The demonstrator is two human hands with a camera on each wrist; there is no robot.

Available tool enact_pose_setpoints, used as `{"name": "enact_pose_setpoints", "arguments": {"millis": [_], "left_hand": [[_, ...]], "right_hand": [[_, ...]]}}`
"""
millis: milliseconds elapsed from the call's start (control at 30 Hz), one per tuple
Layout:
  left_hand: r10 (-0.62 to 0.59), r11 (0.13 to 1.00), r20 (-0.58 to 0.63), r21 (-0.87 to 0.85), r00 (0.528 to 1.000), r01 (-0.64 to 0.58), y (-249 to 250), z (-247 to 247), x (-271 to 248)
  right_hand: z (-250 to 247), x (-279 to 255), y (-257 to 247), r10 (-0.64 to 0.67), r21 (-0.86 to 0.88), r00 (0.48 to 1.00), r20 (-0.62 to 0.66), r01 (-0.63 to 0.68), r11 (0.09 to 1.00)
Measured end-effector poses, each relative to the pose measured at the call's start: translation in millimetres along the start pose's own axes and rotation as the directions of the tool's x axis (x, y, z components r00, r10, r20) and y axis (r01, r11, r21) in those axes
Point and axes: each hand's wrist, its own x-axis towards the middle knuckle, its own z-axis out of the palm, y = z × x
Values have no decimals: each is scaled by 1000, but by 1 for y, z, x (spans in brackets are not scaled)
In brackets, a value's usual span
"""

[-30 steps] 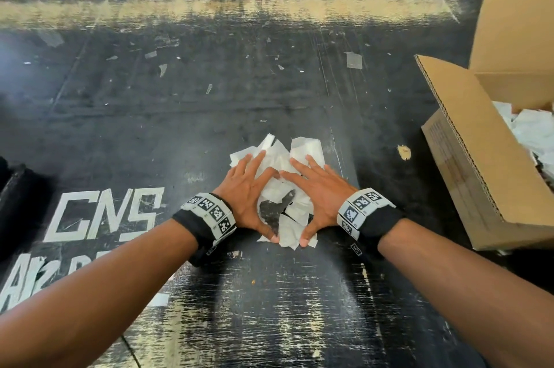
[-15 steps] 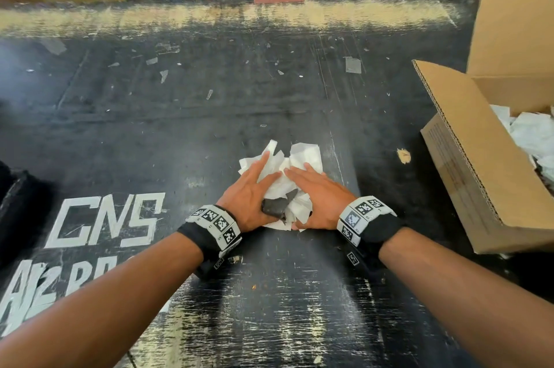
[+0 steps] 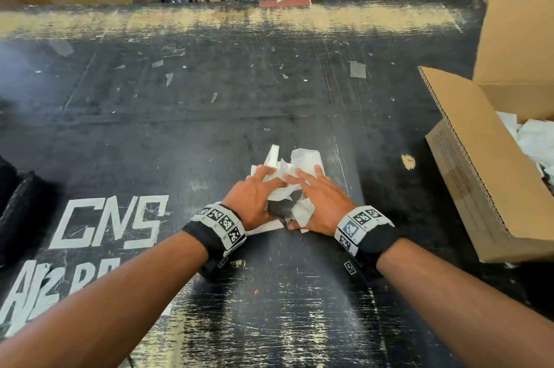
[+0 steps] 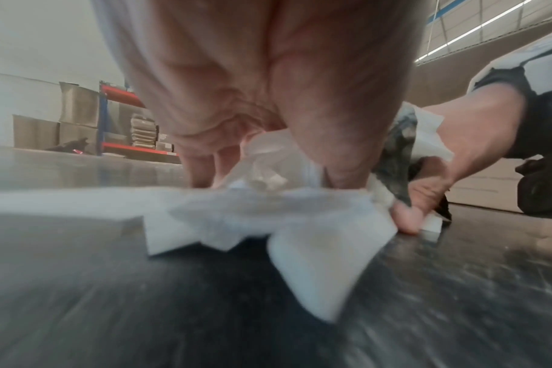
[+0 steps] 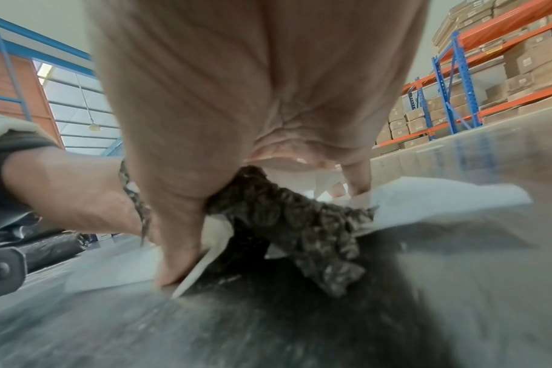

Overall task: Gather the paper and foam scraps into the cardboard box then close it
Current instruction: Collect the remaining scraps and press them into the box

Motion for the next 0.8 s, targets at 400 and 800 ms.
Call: {"name": "enact_pose_setpoints", "arguments": {"millis": [400, 800], "left_hand": [[109, 994, 154, -22, 982, -107, -14, -8, -12], [159, 980, 99, 106, 982, -169, -22, -2, -11]], "right_hand": [[-6, -9, 7, -55, -3, 998, 14, 55, 998], [-32, -33, 16, -90, 65, 978, 188, 80, 995]]}}
